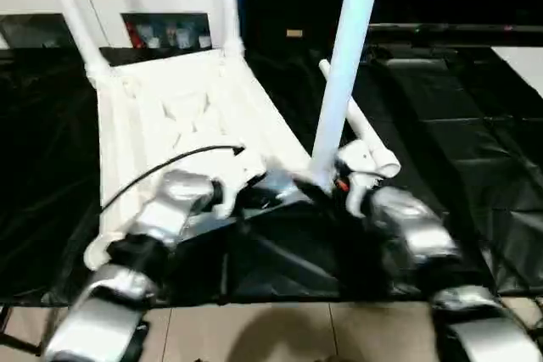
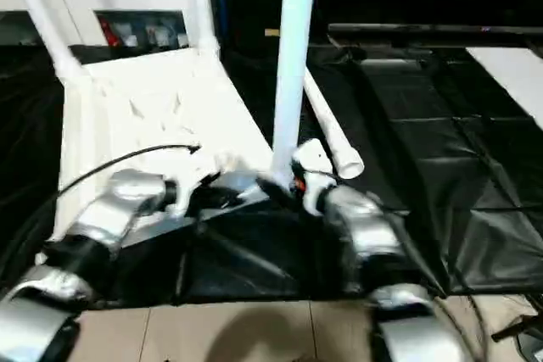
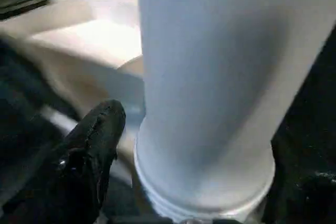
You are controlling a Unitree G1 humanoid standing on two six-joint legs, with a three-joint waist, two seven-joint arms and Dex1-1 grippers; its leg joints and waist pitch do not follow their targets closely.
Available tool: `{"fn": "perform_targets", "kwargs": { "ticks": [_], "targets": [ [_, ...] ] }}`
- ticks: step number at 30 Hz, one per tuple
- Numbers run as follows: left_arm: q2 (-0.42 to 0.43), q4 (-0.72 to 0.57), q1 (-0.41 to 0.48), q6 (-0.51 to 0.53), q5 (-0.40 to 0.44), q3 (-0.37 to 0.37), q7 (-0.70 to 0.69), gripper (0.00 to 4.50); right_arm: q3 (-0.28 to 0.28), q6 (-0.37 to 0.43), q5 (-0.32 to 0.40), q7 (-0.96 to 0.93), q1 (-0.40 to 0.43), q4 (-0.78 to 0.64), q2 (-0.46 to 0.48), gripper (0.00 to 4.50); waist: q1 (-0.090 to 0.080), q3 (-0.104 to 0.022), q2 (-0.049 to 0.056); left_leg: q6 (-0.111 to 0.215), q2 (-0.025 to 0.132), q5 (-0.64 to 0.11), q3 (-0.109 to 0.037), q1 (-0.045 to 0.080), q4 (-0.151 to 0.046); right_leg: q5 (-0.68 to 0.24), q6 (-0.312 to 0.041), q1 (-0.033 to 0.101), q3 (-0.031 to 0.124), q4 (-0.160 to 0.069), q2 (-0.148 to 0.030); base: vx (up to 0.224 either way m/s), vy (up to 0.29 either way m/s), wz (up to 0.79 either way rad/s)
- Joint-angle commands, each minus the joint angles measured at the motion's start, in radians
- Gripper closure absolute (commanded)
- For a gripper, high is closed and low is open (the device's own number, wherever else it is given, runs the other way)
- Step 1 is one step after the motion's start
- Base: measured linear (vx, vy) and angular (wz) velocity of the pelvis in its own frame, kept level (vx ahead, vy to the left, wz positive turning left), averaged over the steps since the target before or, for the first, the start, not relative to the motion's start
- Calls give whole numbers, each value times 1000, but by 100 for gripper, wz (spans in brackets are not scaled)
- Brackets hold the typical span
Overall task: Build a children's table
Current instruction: Rotate leg to tighten
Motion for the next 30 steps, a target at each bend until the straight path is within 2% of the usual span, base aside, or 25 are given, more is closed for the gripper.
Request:
{"fn": "perform_targets", "kwargs": {
  "ticks": [1,3,7,11,15,19,20,26,29,30],
  "targets": [
    [9,-19,12,-63,-30,-39,-106,450,90,24,27,205,36,-62,-14,63,10,-61,-5,131,21,-165,4,-5,-54,-121,-245,65,50,-74,-47,0,0,0],
    [25,-18,13,-69,-32,-43,-136,450,94,32,37,248,39,-75,-29,63,18,-61,-1,130,27,-168,5,-3,-56,-130,-248,60,49,-73,-48,0,0,0],
    [72,-13,17,-102,-30,-62,-218,450,104,49,47,352,28,-74,-60,63,31,-58,0,93,30,-211,4,6,-60,-197,-240,54,51,-76,-51,0,0,0],
    [96,-21,22,-112,-30,-77,-265,450,115,43,38,388,12,-58,-68,63,32,-57,-1,76,30,-228,3,6,-63,-190,-243,54,53,-74,-51,0,0,0],
    [110,-6,16,-131,-24,-83,-286,450,132,49,31,422,-2,-52,-79,100,32,-59,-4,74,27,-206,4,4,-61,-190,-235,57,54,-73,-52,0,0,0],
    [116,20,5,-149,-21,-78,-297,450,138,62,31,449,-12,-55,-80,136,37,-60,-3,80,27,-183,5,3,-59,-163,-238,57,53,-70,-52,0,0,0],
    [117,23,3,-152,-21,-78,-299,450,137,64,32,453,-14,-54,-79,152,37,-60,-3,80,26,-184,5,3,-59,-165,-237,57,53,-70,-51,0,0,0],
    [111,27,4,-144,-30,-73,-282,450,125,89,48,440,-2,-65,-66,175,38,-60,-4,75,27,-186,5,3,-59,-178,-233,58,54,-70,-52,0,0,0],
    [82,38,-1,-115,-20,-56,-196,450,102,109,44,332,16,-62,-38,176,38,-57,-2,66,28,-197,4,5,-61,-200,-228,56,54,-73,-52,0,0,0],
    [68,44,-4,-102,-14,-50,-156,450,93,94,27,263,19,-47,-24,177,35,-54,-5,53,28,-219,3,6,-64,-243,-216,54,55,-78,-54,0,0,0]
  ]
}}
